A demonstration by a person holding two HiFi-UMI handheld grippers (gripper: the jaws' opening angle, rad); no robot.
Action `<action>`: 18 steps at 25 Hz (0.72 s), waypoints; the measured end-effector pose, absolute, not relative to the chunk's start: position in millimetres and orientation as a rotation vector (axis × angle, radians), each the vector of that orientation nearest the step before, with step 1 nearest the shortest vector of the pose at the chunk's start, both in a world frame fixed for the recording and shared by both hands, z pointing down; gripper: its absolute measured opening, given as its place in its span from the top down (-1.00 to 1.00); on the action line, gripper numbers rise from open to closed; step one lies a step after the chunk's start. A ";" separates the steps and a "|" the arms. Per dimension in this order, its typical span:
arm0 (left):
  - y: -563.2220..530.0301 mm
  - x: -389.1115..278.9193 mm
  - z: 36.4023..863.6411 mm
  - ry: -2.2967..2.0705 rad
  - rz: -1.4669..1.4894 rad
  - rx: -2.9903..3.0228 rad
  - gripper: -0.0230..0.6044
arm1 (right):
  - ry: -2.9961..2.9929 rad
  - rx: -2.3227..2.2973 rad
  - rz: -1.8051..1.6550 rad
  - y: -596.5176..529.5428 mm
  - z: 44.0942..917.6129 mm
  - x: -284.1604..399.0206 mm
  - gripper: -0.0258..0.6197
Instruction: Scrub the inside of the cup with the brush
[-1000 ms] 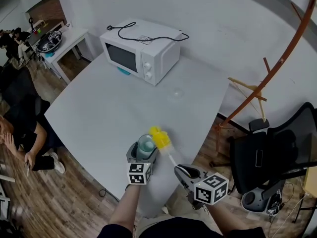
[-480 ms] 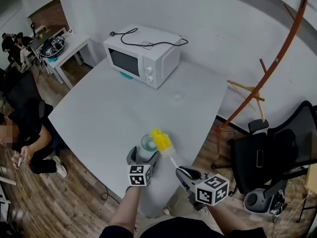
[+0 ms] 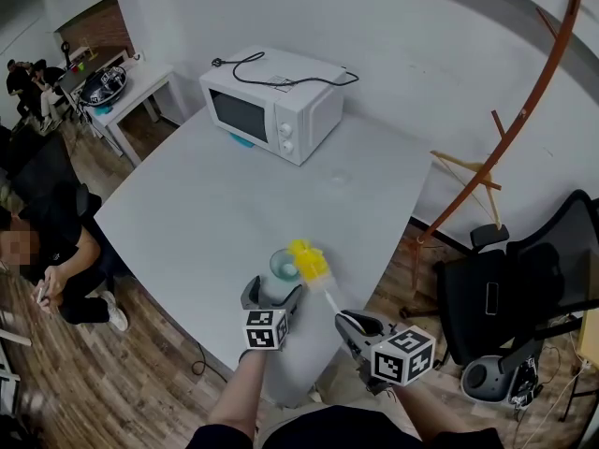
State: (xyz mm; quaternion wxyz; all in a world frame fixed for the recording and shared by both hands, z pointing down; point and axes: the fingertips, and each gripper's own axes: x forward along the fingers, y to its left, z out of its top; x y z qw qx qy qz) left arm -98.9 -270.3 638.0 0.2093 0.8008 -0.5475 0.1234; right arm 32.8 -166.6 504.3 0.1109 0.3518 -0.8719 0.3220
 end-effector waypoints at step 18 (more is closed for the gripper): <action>-154.4 -115.7 528.9 -1.591 0.144 2.363 0.81 | -2.538 1.129 0.715 -121.9 506.8 24.9 0.76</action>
